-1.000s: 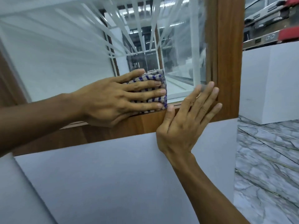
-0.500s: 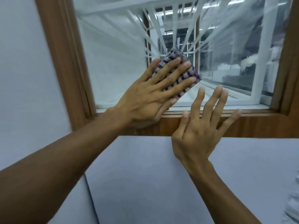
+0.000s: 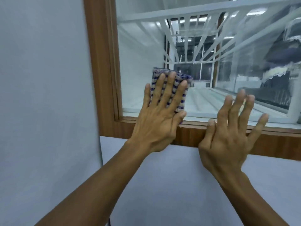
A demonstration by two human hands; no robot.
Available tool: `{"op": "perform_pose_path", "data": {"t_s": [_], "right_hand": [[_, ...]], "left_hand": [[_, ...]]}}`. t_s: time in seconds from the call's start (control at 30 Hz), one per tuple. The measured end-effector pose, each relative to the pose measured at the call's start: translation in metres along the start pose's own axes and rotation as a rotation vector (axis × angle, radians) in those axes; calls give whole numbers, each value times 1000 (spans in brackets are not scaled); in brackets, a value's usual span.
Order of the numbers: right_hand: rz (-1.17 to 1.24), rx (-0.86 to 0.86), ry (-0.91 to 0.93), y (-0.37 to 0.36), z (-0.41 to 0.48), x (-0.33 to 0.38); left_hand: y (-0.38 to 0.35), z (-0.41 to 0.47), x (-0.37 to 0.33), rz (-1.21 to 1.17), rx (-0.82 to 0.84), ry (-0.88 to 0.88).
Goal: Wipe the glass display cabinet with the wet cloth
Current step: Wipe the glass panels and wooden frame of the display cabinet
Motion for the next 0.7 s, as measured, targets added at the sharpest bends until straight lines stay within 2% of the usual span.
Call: {"op": "perform_pose_path", "data": {"t_s": [0.13, 0.23, 0.37, 0.53, 0.63, 0.7], "right_hand": [[-36, 52, 161, -13, 8, 44], [-26, 87, 148, -21, 12, 59], [-43, 114, 125, -24, 10, 61], [-40, 136, 212, -31, 12, 91], [-49, 153, 237, -35, 12, 100], [-44, 153, 234, -34, 12, 100]], "left_hand": [[4, -7, 15, -15, -19, 61], [9, -15, 33, 31, -24, 50], [16, -28, 64, 50, -59, 198], [15, -22, 44, 29, -24, 94], [25, -35, 72, 150, -46, 146], [27, -40, 76, 146, -75, 183]]}}
Point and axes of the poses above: each hand's wrist, its own z-axis towards the middle knuckle, its own y-axis out of the back of the hand, x = y × z, the point moved 7 cm from there along z, towards the middle knuckle, and after that the axes turned 3 degrees about -z, right-handed, at the moved point
